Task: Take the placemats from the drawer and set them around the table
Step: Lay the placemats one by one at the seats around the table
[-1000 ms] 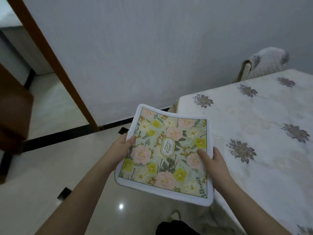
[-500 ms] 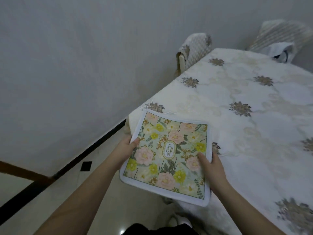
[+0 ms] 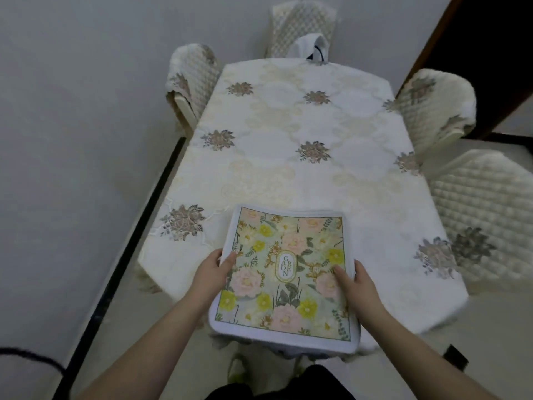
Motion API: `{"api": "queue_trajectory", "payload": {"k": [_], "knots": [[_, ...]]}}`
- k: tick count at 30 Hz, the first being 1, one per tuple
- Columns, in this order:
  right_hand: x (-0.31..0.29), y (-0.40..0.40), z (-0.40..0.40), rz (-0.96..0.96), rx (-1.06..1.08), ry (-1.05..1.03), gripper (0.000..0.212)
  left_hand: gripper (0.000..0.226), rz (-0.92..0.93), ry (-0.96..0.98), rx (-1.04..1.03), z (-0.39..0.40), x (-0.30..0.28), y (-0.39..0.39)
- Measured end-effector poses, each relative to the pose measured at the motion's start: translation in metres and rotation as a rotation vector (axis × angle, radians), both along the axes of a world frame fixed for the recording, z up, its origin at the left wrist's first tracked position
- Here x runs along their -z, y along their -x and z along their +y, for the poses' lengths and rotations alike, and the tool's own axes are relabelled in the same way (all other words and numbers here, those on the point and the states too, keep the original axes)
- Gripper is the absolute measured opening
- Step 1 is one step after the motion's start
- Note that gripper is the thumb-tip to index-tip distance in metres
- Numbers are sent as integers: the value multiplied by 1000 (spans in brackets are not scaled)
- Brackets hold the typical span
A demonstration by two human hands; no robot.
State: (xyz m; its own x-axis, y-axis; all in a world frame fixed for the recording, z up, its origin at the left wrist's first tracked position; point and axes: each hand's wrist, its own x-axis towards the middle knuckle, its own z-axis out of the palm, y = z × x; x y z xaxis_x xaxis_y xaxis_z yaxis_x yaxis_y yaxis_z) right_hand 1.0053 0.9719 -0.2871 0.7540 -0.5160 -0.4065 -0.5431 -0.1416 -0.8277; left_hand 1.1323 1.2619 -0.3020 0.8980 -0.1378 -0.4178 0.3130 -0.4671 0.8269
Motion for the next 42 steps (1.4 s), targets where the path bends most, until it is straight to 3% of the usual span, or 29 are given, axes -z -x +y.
{"api": "queue_trajectory", "payload": {"k": [11, 19, 21, 24, 26, 29, 36, 42], "knots": [[16, 37, 3, 29, 89, 34, 27, 47, 72, 148, 12, -11, 15, 18], [35, 40, -12, 84, 31, 117, 56, 47, -52, -31, 108, -17, 29, 36], [38, 46, -13, 91, 70, 110, 56, 40, -99, -110, 150, -9, 36, 33], [36, 55, -10, 100, 41, 129, 44, 47, -108, -213, 204, 2, 47, 28], [36, 59, -9, 116, -23, 173, 49, 51, -121, -259, 223, -3, 32, 37], [35, 60, -9, 143, -77, 202, 63, 57, -168, -271, 273, -9, 22, 47], [35, 58, -13, 107, -109, 219, 65, 77, -196, -319, 279, -14, 25, 56], [37, 62, -15, 183, -177, 312, 66, 75, -152, -185, 217, -22, 16, 63]]}}
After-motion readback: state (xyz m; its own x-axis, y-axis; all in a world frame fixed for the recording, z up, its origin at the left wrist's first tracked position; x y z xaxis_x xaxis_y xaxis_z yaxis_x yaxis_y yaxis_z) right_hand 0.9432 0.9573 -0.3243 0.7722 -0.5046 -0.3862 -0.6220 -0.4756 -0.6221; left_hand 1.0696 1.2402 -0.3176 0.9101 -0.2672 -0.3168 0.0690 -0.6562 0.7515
